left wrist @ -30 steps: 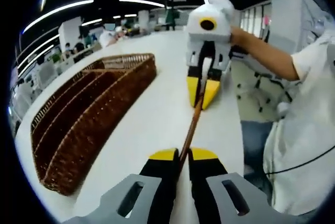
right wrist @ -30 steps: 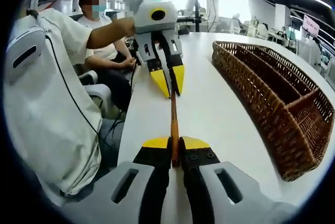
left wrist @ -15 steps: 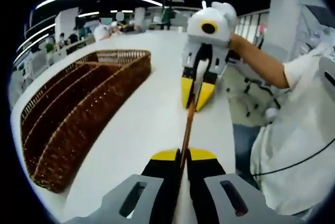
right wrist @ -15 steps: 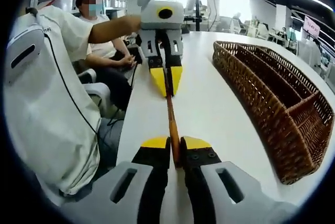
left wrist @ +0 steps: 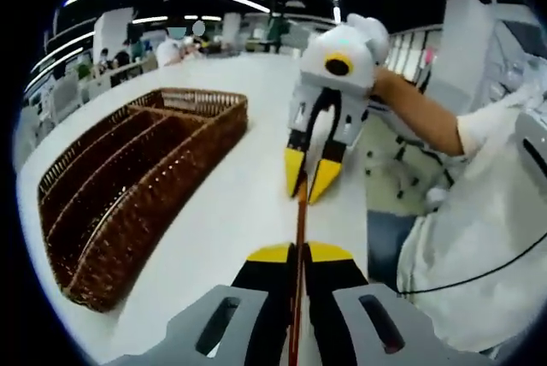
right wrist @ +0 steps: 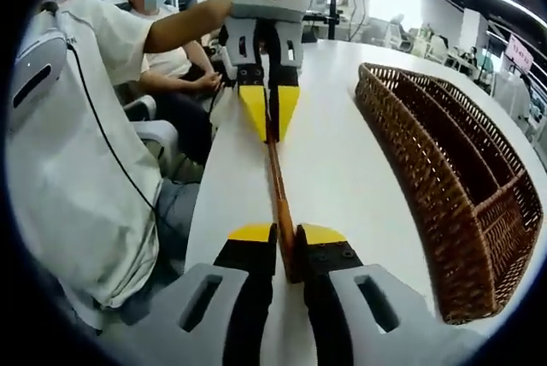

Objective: Arrange the knives, forks, and spoons in their matching storage slots by inserting each utensil handle-first until every utensil is classified and aligned in the correct compartment

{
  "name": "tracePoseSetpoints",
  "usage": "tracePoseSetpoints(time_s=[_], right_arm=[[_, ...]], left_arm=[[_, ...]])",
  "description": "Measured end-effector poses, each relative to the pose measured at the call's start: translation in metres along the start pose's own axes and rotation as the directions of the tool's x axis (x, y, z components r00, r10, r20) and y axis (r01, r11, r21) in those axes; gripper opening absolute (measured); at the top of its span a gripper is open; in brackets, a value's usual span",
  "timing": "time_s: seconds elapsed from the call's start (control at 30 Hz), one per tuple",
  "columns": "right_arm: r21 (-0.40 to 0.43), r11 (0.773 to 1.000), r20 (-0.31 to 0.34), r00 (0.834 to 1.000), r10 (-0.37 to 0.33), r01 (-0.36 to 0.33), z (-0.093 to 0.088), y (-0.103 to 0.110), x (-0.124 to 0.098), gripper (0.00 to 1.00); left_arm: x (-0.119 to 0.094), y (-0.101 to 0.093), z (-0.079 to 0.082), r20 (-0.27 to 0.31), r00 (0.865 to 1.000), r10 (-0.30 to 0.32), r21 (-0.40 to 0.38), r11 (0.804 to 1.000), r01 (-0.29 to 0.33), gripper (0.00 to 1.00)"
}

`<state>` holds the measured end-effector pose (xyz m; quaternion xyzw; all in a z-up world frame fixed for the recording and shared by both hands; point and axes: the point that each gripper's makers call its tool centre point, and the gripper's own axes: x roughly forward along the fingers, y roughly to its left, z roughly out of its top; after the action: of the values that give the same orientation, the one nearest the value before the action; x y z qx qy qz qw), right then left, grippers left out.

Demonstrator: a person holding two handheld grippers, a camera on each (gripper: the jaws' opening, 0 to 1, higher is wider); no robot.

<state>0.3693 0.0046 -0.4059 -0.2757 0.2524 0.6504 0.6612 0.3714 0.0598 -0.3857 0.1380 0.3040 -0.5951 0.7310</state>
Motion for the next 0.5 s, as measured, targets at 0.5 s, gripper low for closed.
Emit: tracePoseSetpoints(time_s=[0.5], right_arm=[[0.049, 0.998, -0.043, 0.998, -0.048, 0.05, -0.006, -0.006, -0.003, 0.06]], left_arm=[[-0.018, 0.024, 0.001, 0.071, 0.987, 0.146, 0.018, 0.989, -0.147, 0.34]])
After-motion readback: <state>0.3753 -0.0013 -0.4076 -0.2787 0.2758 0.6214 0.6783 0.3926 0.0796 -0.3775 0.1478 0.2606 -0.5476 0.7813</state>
